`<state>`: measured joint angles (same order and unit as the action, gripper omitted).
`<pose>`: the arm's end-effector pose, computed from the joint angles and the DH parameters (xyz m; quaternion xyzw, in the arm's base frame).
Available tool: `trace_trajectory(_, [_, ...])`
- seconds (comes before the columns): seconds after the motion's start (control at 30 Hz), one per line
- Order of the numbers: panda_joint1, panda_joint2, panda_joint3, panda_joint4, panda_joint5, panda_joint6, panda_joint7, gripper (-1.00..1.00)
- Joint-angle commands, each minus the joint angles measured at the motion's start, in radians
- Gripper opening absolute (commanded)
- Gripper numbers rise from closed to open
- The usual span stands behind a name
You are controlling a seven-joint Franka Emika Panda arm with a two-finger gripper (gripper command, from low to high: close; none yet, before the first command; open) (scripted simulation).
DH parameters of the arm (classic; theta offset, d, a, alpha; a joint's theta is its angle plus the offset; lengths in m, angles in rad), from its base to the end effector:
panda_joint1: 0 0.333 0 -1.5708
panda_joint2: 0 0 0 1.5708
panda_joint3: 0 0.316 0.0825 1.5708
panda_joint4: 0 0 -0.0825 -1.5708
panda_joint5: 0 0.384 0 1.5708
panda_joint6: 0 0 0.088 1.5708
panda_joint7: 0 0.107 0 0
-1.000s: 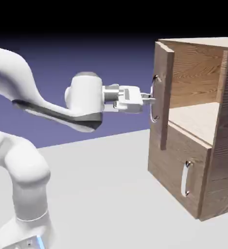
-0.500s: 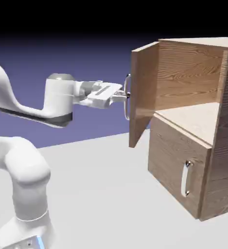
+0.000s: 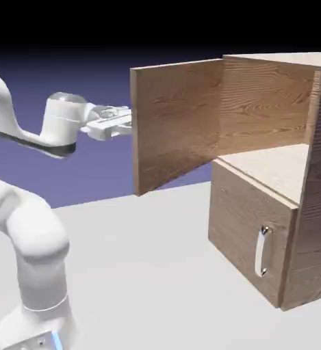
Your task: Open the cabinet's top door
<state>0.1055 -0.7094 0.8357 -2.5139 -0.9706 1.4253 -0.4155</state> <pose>0.2451 0.2304 0.5056 0.5796 0.4052 -0.1233 0.6962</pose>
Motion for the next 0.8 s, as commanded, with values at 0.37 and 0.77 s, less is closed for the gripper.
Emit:
trace_trajectory(0.37, [-0.372, 0.251, 0.435, 0.354, 0.120, -0.371, 0.095, -1.00])
trace_trajectory(0.77, [-0.807, 0.165, 0.800, 0.593, 0.231, -0.485, 0.044, -1.00])
